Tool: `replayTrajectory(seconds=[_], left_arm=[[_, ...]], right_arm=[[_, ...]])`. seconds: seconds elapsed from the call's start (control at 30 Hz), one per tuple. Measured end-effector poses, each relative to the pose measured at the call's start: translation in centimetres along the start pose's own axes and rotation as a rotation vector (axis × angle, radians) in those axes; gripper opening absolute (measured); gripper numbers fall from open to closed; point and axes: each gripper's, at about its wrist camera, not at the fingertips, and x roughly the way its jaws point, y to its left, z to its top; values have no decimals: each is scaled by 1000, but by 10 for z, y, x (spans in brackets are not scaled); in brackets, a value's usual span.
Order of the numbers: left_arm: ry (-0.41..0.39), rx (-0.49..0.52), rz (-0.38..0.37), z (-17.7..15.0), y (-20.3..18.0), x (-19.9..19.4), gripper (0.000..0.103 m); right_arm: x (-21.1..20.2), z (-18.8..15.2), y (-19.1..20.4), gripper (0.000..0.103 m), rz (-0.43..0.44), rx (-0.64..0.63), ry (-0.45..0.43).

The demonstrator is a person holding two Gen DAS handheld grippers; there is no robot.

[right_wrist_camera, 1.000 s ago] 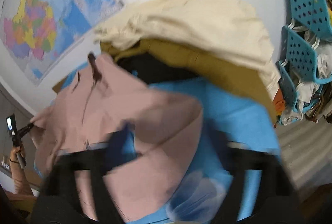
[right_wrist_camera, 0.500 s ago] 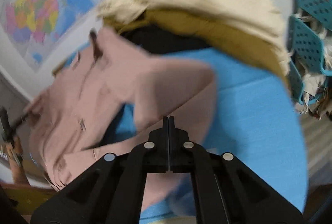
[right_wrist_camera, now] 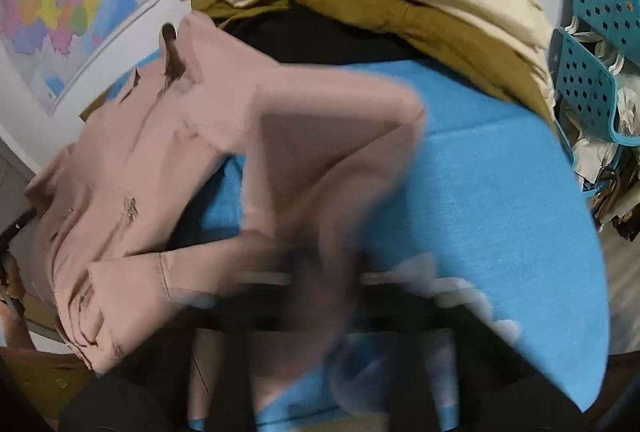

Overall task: Fold large clothes
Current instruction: 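Release the jacket with both grippers and spread it flat on the sheet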

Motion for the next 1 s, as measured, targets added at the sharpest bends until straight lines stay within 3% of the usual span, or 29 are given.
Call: replayTrajectory(seconds=[0.13,0.23,0.27,0.33,0.37,0.4,0.47,0.57,0.67,0.7,0.77,0.87,0.93,1.0], left_arm=[[2,-18,6,-2,5,0,63],[10,-34,24,-3,13,2,63],[15,-42,25,-4,15,4,63],[38,-58,37,-6,21,10,63],[48,-65,42,-8,23,13,63],[62,-79,39,-10,26,15,63],[68,-99,26,-14,31,15,63],[51,-105,-4,-24,33,4,63],[38,-95,30,-31,32,-5,64],[33,-100,67,-33,34,-8,64],[52,-143,128,-36,44,-9,64],[108,-194,269,-43,57,-5,64],[112,-225,252,-51,62,-6,64],[105,-254,199,-55,64,-3,74]], right_arm=[[-61,16,-45,2,-82,107,-173],[-67,22,-77,5,-108,177,-148],[-59,23,-79,11,-142,175,-113],[-48,25,-73,42,-227,168,-77],[-48,26,-63,63,-242,156,-97],[-52,26,-50,70,-245,131,-139],[-60,28,-19,74,-235,59,-205],[-65,26,33,82,-117,-82,-272],[-47,14,91,85,107,-256,-202],[-38,8,109,85,144,-307,-166],[-21,-7,144,85,208,-418,-106],[6,-26,182,86,230,-531,-34],[16,-32,196,86,262,-546,-5],[25,-34,204,86,279,-536,10]])
